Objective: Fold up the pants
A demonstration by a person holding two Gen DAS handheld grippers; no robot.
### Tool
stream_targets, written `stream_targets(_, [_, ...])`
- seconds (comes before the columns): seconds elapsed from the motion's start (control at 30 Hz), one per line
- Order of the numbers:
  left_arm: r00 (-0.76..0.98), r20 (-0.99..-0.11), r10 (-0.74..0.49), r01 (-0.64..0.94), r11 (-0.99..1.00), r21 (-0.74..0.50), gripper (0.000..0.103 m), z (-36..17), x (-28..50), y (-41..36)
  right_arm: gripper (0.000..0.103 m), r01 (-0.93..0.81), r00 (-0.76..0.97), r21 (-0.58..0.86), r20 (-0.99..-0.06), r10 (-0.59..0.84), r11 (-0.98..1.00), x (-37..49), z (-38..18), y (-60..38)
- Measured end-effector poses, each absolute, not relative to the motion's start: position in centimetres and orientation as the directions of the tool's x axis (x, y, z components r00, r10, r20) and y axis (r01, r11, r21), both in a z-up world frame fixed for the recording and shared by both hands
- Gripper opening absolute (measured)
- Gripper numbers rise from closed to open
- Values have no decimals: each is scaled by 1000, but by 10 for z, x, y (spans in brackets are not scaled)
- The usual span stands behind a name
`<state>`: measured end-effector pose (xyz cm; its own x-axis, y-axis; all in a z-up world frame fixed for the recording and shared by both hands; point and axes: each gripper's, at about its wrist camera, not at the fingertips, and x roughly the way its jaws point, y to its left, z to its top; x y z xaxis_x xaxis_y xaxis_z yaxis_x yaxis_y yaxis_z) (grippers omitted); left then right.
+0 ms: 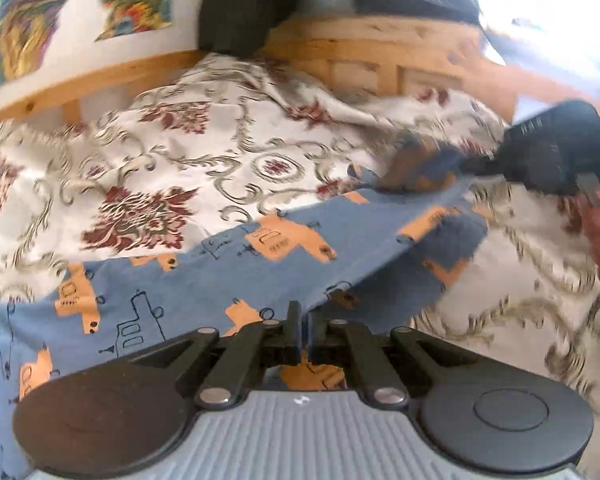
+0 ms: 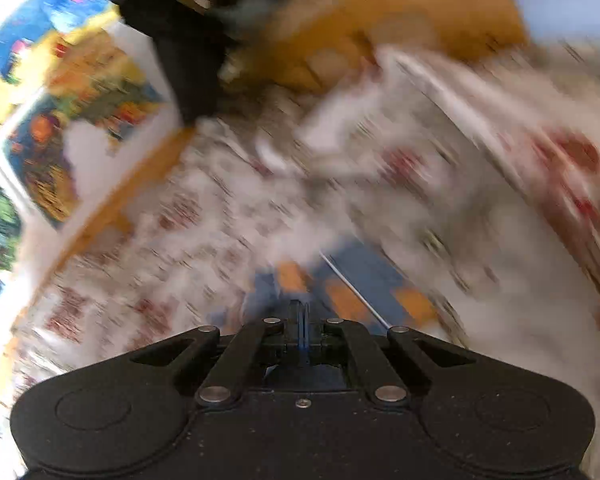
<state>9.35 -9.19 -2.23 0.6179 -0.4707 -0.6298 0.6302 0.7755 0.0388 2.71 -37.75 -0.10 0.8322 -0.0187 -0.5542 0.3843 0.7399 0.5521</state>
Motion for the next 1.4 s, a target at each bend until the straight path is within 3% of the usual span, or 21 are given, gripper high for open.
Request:
stream_targets(0.13, [618, -660, -426, 638, 762, 106, 3, -35, 87, -102, 0, 409, 794, 522, -608, -10, 748, 33, -15, -370])
stream_targets(0.2, [617, -668, -417, 633, 767, 105, 3, -37, 87, -102, 21, 407, 781, 476, -624, -27, 780, 38, -14, -363])
stream_targets(0.33, [614, -683, -395, 631, 766, 124, 3, -39, 85, -100, 35, 362, 732, 324, -680, -51, 874, 41, -13, -352])
stream_targets(0.4, [606, -694, -388, 639, 757, 136, 3, -41, 86, -101, 54, 332, 701, 235, -710, -72, 914, 40, -14, -349])
stream_targets(0.43, [601, -701, -383, 643, 753, 140, 4, -43, 86, -102, 58, 306, 694, 189, -716, -83, 933, 38, -12, -346])
stream_targets(0.5, [588, -711, -386, 647, 751, 127, 9, -44, 88, -102, 76, 247, 691, 69, -712, -125, 967, 32, -5, -340])
stream_targets(0.6, [559, -714, -421, 661, 746, 78, 34, -42, 88, -97, 82, 152, 742, -106, -645, -185, 983, 25, 8, -328])
stream_targets(0.63, [559, -711, -426, 660, 748, 70, 46, -41, 87, -95, 82, 105, 764, -168, -617, -188, 980, 26, 11, -322])
stream_targets(0.73, [569, -697, -436, 665, 743, 79, 47, -37, 85, -95, 82, -110, 825, -335, -556, -102, 936, 33, 13, -301])
stream_targets(0.83, [581, -703, -410, 672, 729, 130, 47, -42, 83, -102, 72, -323, 826, -461, -564, 9, 827, 45, 2, -281])
stream_targets(0.9, [572, -708, -413, 682, 719, 132, 47, -45, 82, -104, 54, -410, 791, -479, -611, 41, 776, 56, -8, -273])
stream_targets(0.97, [568, -712, -413, 680, 723, 122, 47, -47, 82, -104, 44, -445, 758, -472, -651, 39, 761, 66, -17, -269])
stream_targets(1.03, [562, -716, -414, 676, 729, 109, 47, -49, 83, -103, 41, -446, 759, -474, -650, 40, 759, 67, -22, -267])
stream_targets(1.07, [561, -717, -414, 676, 729, 107, 47, -49, 83, -102, 33, -439, 763, -475, -645, 37, 762, 67, -24, -266])
stream_targets(1.1, [560, -717, -414, 677, 728, 109, 47, -49, 83, -102, 17, -429, 768, -474, -640, 34, 769, 68, -26, -266])
stream_targets(1.13, [560, -718, -414, 679, 725, 112, 47, -49, 83, -102, 8, -414, 776, -475, -631, 28, 777, 67, -27, -266])
stream_targets(1.3, [560, -720, -410, 680, 723, 117, 47, -49, 82, -102, 6, -238, 834, -378, -552, -11, 895, 59, -6, -288])
stream_targets(1.4, [556, -722, -411, 673, 733, 101, 47, -49, 84, -102, 6, 2, 849, -164, -521, -88, 987, 60, 14, -327])
